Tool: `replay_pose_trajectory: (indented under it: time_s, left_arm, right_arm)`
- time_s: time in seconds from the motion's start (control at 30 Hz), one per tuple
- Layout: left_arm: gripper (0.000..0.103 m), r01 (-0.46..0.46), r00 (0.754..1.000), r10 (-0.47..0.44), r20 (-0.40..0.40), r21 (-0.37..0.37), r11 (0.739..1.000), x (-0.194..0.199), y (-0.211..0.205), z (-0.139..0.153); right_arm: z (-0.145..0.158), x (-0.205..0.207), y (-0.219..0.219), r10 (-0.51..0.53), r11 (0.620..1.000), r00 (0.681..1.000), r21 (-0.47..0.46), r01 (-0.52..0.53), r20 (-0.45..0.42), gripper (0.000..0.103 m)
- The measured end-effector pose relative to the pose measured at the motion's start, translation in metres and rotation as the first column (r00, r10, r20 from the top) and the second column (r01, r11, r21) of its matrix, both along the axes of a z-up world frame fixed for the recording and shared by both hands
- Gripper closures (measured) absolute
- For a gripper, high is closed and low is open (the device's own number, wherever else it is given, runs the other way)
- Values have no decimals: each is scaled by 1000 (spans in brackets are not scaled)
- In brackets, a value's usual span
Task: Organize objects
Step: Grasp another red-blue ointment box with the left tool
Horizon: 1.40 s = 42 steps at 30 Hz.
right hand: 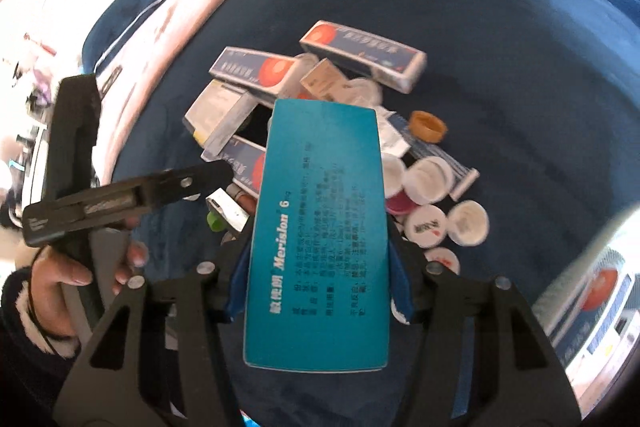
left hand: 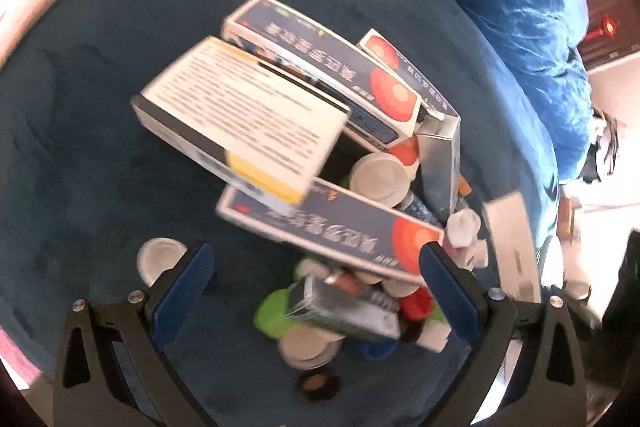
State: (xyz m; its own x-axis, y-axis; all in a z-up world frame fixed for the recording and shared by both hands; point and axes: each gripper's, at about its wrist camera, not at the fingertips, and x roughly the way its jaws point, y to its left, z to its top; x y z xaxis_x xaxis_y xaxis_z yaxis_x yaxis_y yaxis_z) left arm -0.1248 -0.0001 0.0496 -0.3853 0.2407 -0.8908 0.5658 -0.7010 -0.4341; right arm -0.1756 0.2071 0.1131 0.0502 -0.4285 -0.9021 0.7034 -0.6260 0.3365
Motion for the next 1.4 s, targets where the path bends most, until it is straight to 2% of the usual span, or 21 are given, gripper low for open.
replay_pose_trajectory:
  time_s: [0.13, 0.2, 0.3, 0.5, 0.53, 0.63, 0.77, 0.83, 0.93, 1.03, 1.23, 1.4]
  left_arm:
    - [1, -80, 996, 78, 37, 43, 996, -7, 5, -11]
    - [1, -141, 989, 136, 59, 81, 987, -9, 5, -17]
    - [1, -209, 975, 198, 102, 101, 973, -14, 3, -26]
    - [1, -256, 958, 239, 158, 101, 961, -27, -1, -35]
    - [3, -246, 960, 229, 158, 96, 965, -29, -1, -34]
    - [25, -191, 970, 183, 159, 32, 981, -26, 1, -30]
    - [41, -150, 984, 142, 108, 62, 987, -17, 1, -28]
    - [46, -136, 988, 129, 87, 79, 988, -14, 0, -27]
    - [52, -113, 992, 107, 62, 106, 988, -10, 0, -25]
    - [55, -74, 997, 71, 31, 97, 993, -6, 0, -18]
    - [58, 15, 999, -14, -46, 27, 1000, -12, 4, 13]
    - [59, 109, 989, -111, -96, -25, 994, -13, 14, 39]
  right_arm:
    - [9, 4, 7, -25, 999, 999, -35, 24, -20, 46]
    - [10, 5, 13, -24, 999, 999, -40, 23, -24, 46]
    - [7, 5, 14, -25, 999, 999, -26, 24, -24, 46]
    - [3, 6, 15, -12, 1000, 1000, -10, 12, -19, 46]
    - [3, 6, 15, -10, 1000, 1000, -9, 10, -19, 46]
    - [4, 7, 16, -7, 1000, 1000, -10, 6, -22, 46]
    - [3, 5, 17, -14, 1000, 1000, -7, 14, -19, 46]
    - [3, 6, 16, -9, 1000, 1000, -6, 9, -20, 46]
    - [3, 7, 13, 2, 1000, 1000, 6, -2, -21, 46]
    - [2, 8, 11, 3, 1000, 1000, 24, -3, -22, 46]
    - [4, 8, 14, -12, 999, 999, 38, 14, -44, 46]
    - [16, 14, 16, -30, 999, 997, 20, 32, -77, 46]
